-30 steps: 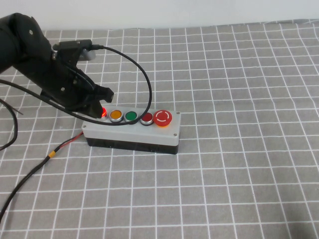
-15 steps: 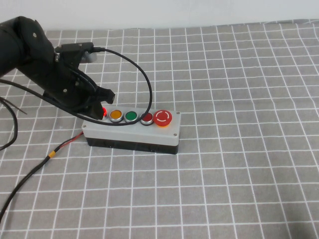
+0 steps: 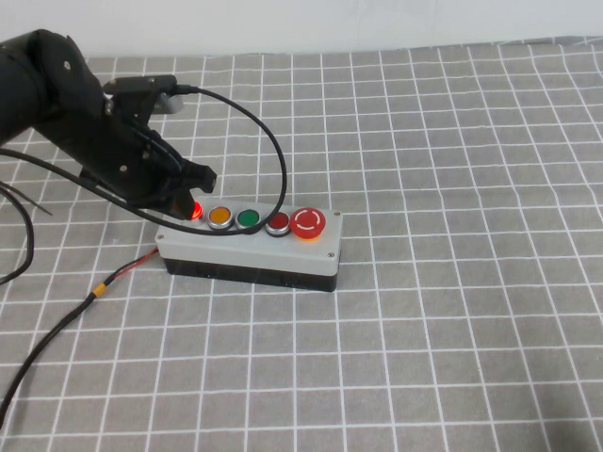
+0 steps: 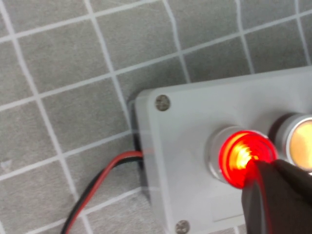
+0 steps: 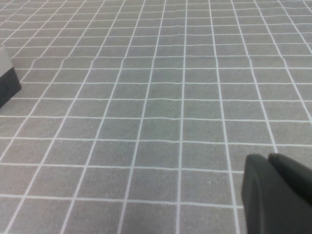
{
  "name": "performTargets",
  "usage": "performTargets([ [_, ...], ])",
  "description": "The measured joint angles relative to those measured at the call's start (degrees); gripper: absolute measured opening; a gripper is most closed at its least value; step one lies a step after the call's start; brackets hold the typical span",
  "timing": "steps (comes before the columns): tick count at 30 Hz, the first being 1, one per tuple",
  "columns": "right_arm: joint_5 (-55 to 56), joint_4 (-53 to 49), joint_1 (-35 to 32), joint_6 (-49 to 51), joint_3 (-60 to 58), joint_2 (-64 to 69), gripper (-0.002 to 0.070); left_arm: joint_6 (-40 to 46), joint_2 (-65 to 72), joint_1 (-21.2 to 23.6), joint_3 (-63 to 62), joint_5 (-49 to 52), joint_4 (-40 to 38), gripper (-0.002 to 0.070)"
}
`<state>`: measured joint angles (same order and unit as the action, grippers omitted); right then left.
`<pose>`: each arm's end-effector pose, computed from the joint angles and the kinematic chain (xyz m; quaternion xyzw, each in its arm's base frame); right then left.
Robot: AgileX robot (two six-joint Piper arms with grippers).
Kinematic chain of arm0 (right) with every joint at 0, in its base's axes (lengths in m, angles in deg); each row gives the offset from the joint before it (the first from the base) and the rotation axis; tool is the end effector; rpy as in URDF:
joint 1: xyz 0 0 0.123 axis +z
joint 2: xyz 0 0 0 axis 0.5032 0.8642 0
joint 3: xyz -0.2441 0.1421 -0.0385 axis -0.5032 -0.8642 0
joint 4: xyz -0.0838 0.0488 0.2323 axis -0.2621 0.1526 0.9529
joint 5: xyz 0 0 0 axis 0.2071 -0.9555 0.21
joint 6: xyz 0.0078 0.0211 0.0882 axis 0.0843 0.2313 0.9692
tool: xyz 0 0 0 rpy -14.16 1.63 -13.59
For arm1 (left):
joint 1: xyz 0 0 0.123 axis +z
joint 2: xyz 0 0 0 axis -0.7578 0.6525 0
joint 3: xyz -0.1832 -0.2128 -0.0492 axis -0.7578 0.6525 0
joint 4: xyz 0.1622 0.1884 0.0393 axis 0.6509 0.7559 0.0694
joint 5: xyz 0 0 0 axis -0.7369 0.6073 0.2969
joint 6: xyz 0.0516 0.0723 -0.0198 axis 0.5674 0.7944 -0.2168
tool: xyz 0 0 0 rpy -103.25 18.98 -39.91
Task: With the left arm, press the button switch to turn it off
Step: Press the button to turn off
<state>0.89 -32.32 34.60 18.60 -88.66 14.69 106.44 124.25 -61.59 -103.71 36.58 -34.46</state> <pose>0.0525 0.0102 0.1746 -0.0187 0.7925 0.0744 0.6050 0.3816 -0.1055 0.2497 0.1926 0.9575 -0.1249 0.1747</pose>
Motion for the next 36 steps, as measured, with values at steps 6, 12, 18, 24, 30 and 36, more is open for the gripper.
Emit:
performTargets([
  [6,0.0,0.0,0.0,0.0,0.0,0.0,-0.0017,-0.3,0.0,0.0,0.0,0.1,1.4,-0.0003],
  [12,0.0,0.0,0.0,0.0,0.0,0.0,-0.0017,-0.3,0.0,0.0,0.0,0.1,1.5,-0.0003],
  [18,0.0,0.0,0.0,0.0,0.0,0.0,-0.0017,-0.4,0.4,0.0,-0.2,0.3,1.5,-0.0003],
  [24,0.0,0.0,0.0,0.0,0.0,0.0,-0.0017,-0.4,1.1,0.0,-0.8,1.0,1.5,-0.0003],
  [30,0.0,0.0,0.0,0.0,0.0,0.0,-0.0017,0.2,1.2,0.0,-0.9,1.1,1.5,-0.0003],
  [36,0.0,0.0,0.0,0.0,0.0,0.0,-0.0017,1.6,-2.4,0.0,-0.2,-0.8,1.0,-0.0003],
])
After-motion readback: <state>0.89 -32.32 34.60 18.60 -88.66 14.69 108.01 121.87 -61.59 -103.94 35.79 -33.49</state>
